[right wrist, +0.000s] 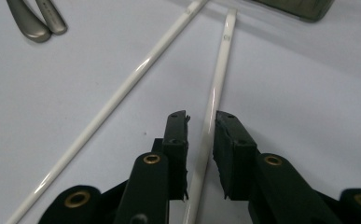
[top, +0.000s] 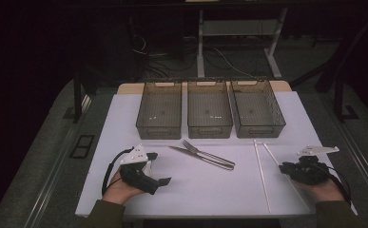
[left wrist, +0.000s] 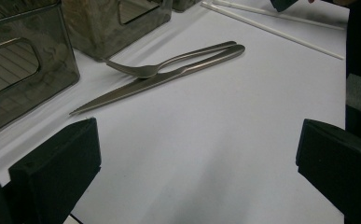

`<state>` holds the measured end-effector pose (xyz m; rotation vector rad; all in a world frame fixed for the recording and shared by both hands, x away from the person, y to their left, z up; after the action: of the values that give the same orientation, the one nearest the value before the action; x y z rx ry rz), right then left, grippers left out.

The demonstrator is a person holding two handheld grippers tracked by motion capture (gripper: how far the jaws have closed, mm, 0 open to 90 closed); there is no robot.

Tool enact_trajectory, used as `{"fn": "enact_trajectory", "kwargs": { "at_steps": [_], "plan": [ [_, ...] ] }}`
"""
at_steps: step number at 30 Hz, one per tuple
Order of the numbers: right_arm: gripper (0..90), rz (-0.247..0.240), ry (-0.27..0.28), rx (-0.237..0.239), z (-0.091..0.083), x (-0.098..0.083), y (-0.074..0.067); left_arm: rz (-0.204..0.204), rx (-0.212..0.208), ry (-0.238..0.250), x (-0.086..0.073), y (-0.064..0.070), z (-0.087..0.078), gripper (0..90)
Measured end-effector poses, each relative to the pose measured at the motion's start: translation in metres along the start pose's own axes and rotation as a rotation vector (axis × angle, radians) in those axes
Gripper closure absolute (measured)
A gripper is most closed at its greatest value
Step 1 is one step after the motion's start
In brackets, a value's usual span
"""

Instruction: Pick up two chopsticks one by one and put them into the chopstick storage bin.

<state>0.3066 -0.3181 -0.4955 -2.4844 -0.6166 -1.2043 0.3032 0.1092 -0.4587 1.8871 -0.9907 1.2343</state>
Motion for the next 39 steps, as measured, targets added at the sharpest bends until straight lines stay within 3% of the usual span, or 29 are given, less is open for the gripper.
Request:
{"fn": "enact_trajectory", "kwargs": {
  "at_steps": [7,20,27,33,34,39],
  "plan": [
    [80.8,-0.007,-0.042,-0.015,0.004,-0.008,0.001,0.003,0.002,0.001,0.000,0.000,-0.001,0.0],
    [83.4,0.014,-0.053,-0.048,0.005,-0.009,0.000,0.005,0.003,0.008,0.001,0.001,-0.001,0.0],
    [84.5,0.028,-0.048,-0.068,0.003,-0.009,0.010,0.005,0.002,0.009,0.001,0.000,-0.001,0.0],
    [83.8,-0.020,-0.039,-0.086,0.002,-0.010,0.013,0.005,0.006,0.011,0.001,0.000,-0.002,0.0],
    [83.3,-0.047,-0.036,-0.096,0.003,-0.010,0.012,0.005,0.006,0.012,0.001,0.000,-0.002,0.0],
    [84.1,-0.044,-0.027,-0.107,0.003,-0.011,0.011,0.004,0.008,0.012,0.001,0.000,-0.002,0.0]
  ]
}}
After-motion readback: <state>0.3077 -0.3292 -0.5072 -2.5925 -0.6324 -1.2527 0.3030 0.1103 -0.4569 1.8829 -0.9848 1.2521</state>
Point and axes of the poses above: each handheld gripper's, and its own axes: z roughly forward along the jaws, x roughly out of its top, y roughly to its right, the point moved 8 cm from there along z, roughly forward along the jaws, and after that the axes turned 13 degrees about y, right-handed, at the moved point
